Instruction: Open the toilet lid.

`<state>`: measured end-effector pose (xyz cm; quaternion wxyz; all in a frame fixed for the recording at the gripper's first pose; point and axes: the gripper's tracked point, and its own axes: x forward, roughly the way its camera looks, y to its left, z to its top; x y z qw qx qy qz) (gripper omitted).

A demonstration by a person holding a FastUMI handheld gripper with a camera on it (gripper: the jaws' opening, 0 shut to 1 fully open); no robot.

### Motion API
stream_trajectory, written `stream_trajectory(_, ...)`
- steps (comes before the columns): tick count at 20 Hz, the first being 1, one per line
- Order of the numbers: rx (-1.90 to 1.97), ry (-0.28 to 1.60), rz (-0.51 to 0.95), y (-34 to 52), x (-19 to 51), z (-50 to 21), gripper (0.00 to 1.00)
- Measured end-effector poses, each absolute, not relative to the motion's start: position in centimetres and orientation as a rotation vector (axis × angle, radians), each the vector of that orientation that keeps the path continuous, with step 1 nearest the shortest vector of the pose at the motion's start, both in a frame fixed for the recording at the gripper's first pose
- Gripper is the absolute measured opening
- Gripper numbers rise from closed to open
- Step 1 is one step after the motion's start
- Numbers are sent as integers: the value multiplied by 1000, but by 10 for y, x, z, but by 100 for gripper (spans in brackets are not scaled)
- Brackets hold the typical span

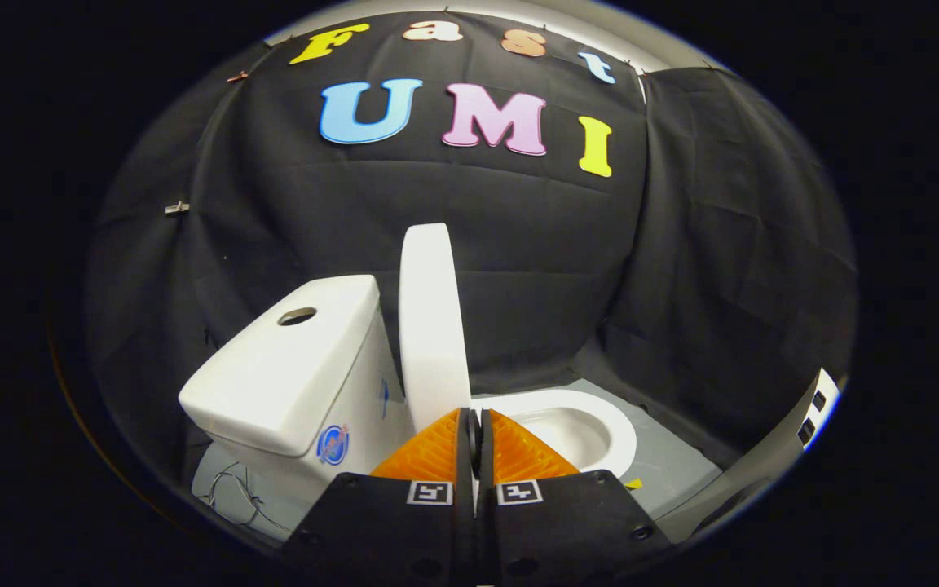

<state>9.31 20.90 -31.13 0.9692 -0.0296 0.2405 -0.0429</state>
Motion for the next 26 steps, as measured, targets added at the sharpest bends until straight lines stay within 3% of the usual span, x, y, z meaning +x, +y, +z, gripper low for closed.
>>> stream_trajectory(7, -122, 479, -10, 259, 88, -315, 5)
stream_trajectory(14, -141, 470, -25, 259, 90, -314, 6)
stream_trajectory(17, -126, 436, -19, 259, 93, -302, 11)
stream_trajectory(22, -127, 418, 12, 262, 100, -289, 100)
stream_trajectory(26, -102, 411, 28, 258, 95, -269, 99)
